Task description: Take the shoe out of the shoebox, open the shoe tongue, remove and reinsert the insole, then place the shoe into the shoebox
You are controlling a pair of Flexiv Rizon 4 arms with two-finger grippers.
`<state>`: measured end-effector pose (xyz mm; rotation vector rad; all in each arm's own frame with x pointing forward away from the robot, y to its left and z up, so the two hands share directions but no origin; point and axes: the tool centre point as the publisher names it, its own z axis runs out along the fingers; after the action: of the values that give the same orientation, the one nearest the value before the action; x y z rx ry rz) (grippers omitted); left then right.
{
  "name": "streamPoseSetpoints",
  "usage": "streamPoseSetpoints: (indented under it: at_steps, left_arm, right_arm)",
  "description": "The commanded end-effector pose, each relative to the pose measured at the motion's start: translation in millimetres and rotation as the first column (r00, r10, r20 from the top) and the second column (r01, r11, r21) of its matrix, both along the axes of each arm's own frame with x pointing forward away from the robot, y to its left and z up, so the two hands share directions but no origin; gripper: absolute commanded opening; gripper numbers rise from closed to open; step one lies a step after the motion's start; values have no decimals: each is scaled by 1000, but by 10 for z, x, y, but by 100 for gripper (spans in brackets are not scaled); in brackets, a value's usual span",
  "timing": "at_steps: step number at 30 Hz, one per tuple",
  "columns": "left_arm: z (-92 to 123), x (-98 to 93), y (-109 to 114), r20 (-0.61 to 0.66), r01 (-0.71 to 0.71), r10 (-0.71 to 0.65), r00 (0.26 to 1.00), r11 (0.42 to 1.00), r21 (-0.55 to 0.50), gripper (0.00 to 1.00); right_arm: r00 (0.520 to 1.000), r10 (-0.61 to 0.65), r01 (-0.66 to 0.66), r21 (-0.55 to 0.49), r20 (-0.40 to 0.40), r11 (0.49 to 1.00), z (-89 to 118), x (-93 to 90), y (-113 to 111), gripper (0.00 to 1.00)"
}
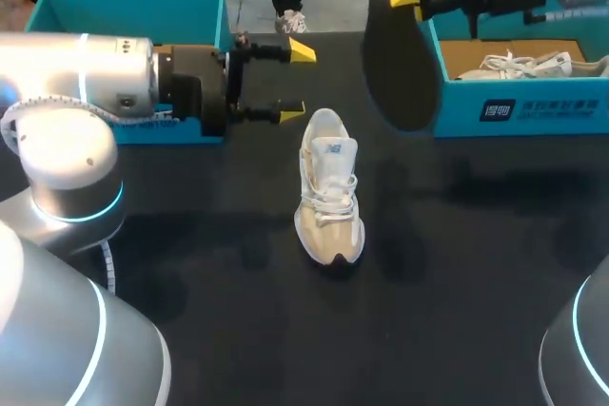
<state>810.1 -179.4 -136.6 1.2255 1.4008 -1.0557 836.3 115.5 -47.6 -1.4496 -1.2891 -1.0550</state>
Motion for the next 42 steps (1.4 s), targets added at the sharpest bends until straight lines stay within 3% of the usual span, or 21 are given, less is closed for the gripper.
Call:
streamPoseSetpoints:
  at_steps: [1, 22, 39, 41, 42]
  left_arm:
    - [3, 40, -16, 5, 3, -3, 1000, 1000, -10, 100]
    - [70, -13, -171, 41, 29, -25, 999, 995, -96, 100]
    - [50, 20, -305, 57, 25, -18, 998, 994, -109, 100]
    - [33, 33, -291, 59, 17, -10, 998, 994, -109, 97]
    - [28, 39, -285, 58, 12, -5, 998, 994, -111, 89]
  right_arm:
    - [998, -53, 53, -6, -27, 999, -80, -35, 118, 0]
    - [988, -5, 12, 44, -157, 999, -578, 398, 524, 0]
    - [983, 16, -5, 58, -182, 998, -679, 416, 682, 0]
    - [983, 16, -5, 61, -182, 998, -688, 395, 684, 0]
    - [983, 15, -3, 64, -182, 998, -690, 390, 685, 0]
